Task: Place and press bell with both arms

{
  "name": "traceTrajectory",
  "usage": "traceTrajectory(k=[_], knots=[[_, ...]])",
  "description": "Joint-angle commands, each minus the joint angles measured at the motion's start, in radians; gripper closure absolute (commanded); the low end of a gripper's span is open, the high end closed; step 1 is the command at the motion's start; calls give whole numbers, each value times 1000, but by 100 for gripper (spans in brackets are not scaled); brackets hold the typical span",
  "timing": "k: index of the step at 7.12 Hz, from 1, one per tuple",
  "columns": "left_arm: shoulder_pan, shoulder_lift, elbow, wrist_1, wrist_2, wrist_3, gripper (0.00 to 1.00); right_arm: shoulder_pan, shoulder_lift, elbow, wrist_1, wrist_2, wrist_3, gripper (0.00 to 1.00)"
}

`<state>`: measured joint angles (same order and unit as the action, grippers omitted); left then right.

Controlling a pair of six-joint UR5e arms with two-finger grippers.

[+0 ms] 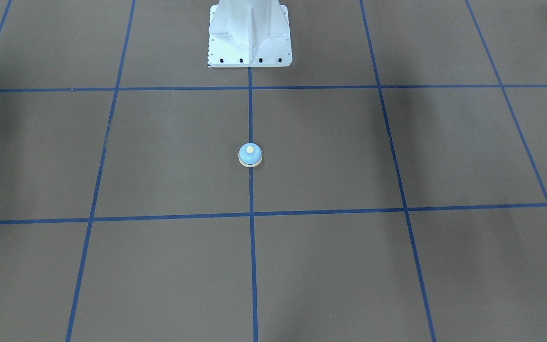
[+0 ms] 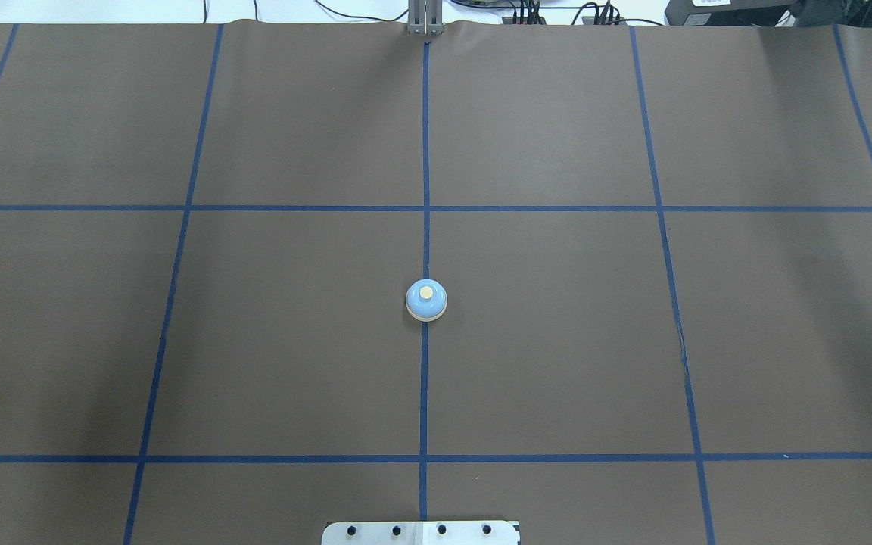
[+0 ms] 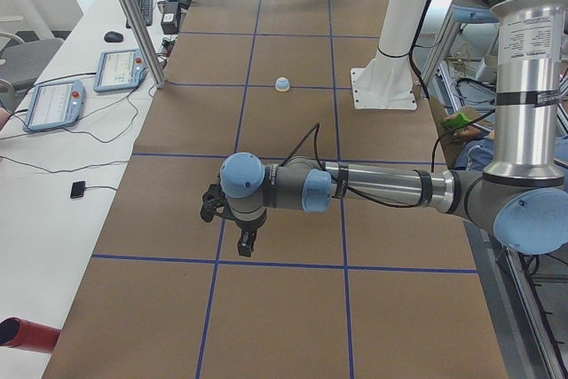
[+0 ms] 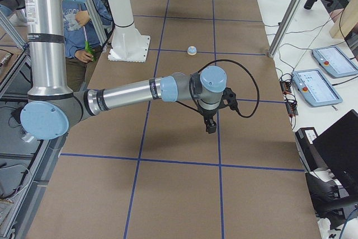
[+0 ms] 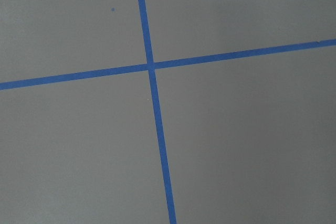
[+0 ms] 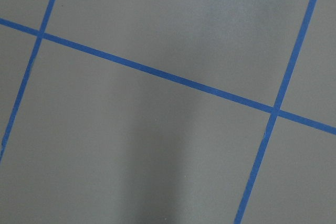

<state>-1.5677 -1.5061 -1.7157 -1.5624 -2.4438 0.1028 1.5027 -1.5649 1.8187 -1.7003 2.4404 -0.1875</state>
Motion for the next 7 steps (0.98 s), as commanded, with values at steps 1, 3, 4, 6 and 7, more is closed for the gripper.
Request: traceTrajectory(k=[1,3,4,6,7], knots=[[0,0,1,-1,0,2,0,1,-1,-4,1,0,2,0],[1,0,5,-4,0,0,0,1,2,-7,1,5,3,0],[1,-2,4,-4,0,0,0,1,3,-6,1,3,3,0],[1,-2,-2,1,0,0,0,1,5,-4,2,2,-4,0],[1,-2,-4,1,-3,0,0,-1,5,-4,2,0,-9,0]])
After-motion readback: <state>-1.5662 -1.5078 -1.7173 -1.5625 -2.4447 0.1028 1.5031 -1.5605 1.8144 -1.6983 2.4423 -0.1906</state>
